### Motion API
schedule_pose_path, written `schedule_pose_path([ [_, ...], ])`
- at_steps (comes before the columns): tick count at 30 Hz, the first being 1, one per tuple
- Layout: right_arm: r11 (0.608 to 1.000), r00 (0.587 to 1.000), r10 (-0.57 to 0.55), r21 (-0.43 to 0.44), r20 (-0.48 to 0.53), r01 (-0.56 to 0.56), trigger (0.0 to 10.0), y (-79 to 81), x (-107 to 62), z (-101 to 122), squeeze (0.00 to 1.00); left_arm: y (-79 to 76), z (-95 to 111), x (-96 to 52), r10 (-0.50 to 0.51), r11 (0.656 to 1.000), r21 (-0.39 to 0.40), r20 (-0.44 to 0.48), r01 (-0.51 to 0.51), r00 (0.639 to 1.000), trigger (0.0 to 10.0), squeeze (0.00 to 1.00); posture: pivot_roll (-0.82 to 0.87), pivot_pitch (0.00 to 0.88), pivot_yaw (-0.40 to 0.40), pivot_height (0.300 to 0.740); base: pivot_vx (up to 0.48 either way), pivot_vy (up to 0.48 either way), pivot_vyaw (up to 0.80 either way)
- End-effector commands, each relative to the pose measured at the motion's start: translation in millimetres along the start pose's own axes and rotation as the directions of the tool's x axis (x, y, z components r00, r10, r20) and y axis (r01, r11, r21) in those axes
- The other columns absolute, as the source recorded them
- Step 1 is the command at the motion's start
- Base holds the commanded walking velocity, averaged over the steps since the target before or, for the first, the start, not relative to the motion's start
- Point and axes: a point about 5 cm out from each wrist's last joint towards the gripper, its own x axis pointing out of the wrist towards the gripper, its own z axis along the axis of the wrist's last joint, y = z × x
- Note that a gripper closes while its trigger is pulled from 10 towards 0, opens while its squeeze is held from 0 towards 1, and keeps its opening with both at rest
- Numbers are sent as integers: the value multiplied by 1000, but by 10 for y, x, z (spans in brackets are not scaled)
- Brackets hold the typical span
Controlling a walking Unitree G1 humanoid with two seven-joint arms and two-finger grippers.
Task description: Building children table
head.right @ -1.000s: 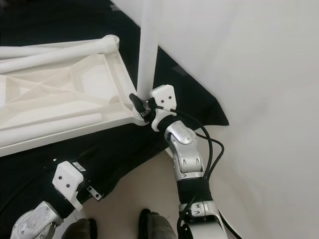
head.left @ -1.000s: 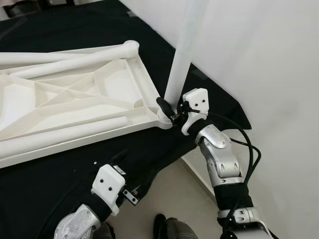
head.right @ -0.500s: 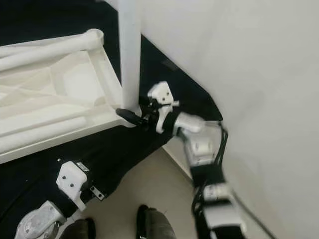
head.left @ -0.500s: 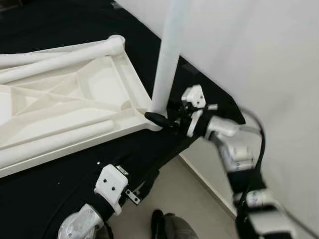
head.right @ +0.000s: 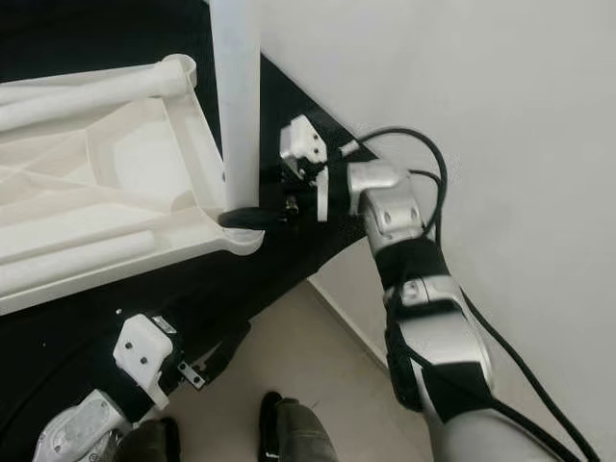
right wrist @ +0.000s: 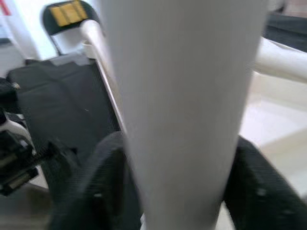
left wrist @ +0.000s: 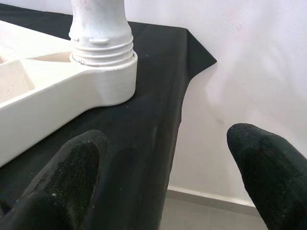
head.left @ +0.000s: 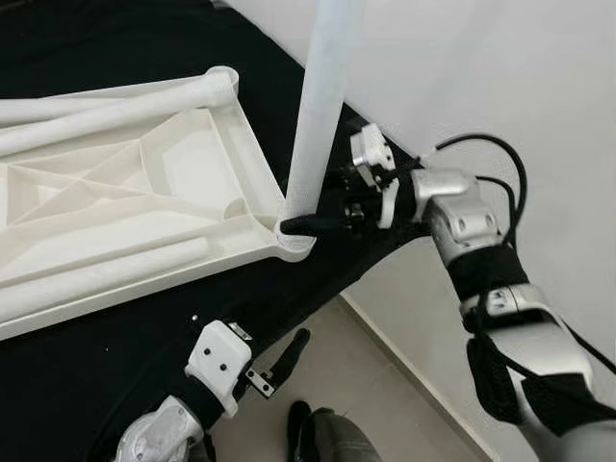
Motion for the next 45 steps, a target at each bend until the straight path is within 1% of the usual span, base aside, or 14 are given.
schedule_pose_path([
  [1, 998, 998, 61, -6, 16, -61, 0, 16, 49, -15, 0, -55, -13, -15, -8, 1000, -10, -3, 8, 1000, 10000, 0, 187, 251, -170, 740, 0, 0, 0],
  [19, 935, 938, -344, 75, -45, 347, 0, 217, -105, -575, 0, -49, -2, -7, -16, 1000, -18, 3, 16, 1000, 10000, 0, 117, 260, -173, 740, 0, 0, 0],
  [20, 741, 747, -658, 91, -99, 665, 0, 268, -63, -766, 0, -35, 2, -12, -18, 1000, -18, 4, 18, 1000, 10000, 0, 115, 263, -157, 740, 0, 0, 0],
  [21, 741, 747, -658, 91, -99, 665, 0, 268, -63, -766, 0, -35, 2, -12, -18, 1000, -18, 4, 18, 1000, 10000, 0, 115, 263, -157, 740, 0, 0, 0],
  [22, 585, 603, -784, 150, -150, 797, 0, 476, 6, -937, 0, -24, 7, -13, -19, 1000, -18, 3, 19, 1000, 10000, 0, 117, 271, -154, 740, 0, 0, 0],
  [24, 470, 487, -847, 128, -214, 874, 0, 730, 90, -1083, 0, -1, -6, -18, -19, 1000, -16, -1, 19, 1000, 10000, 0, 108, 260, -143, 740, 0, 0, 0],
  [32, 509, 521, -828, 112, -207, 854, 1176, 608, 105, -1066, 0, 21, -13, -7, -17, 1000, -12, -3, 17, 1000, 10000, 0, 114, 258, -147, 740, 0, 0, 0],
  [33, 529, 537, -821, 98, -194, 843, 10000, 586, 116, -1032, 0, 24, -14, -4, -5, 1000, -10, -3, 5, 1000, 10000, 0, 116, 256, -152, 740, 0, 0, 0],
  [34, 565, 573, -801, 95, -173, 819, 10000, 584, 159, -969, 106, 25, -16, -2, -2, 1000, -11, -3, 2, 1000, 10000, 0, 115, 255, -152, 740, 0, 0, 0],
  [35, 606, 614, -776, 99, -144, 790, 10000, 579, 199, -904, 890, 25, -17, 0, -1, 1000, -11, -3, 1, 1000, 10000, 0, 115, 255, -152, 740, 0, 0, 0],
  [37, 655, 666, -738, 121, -111, 746, 10000, 578, 241, -841, 1000, 25, -18, 2, -1, 1000, -11, -3, 1, 1000, 10000, 0, 113, 253, -153, 740, 0, 0, 0],
  [42, 743, 748, -663, 113, -8, 660, 10000, 481, 252, -620, 1000, 20, -18, 12, -6, 1000, -12, -2, 6, 1000, 10000, 0, 115, 252, -153, 740, 0, 0, 0],
  [43, 826, 827, -561, 76, 26, 558, 10000, 403, 227, -504, 0, 13, -19, 20, -9, 1000, -12, -1, 9, 1000, 10000, 0, 121, 248, -158, 740, 0, 0, 0],
  [45, 858, 858, -513, 58, 36, 510, 10000, 371, 211, -459, 0, 11, -19, 23, -10, 1000, -12, -1, 10, 1000, 10000, 0, 121, 248, -158, 740, 0, 0, 0],
])
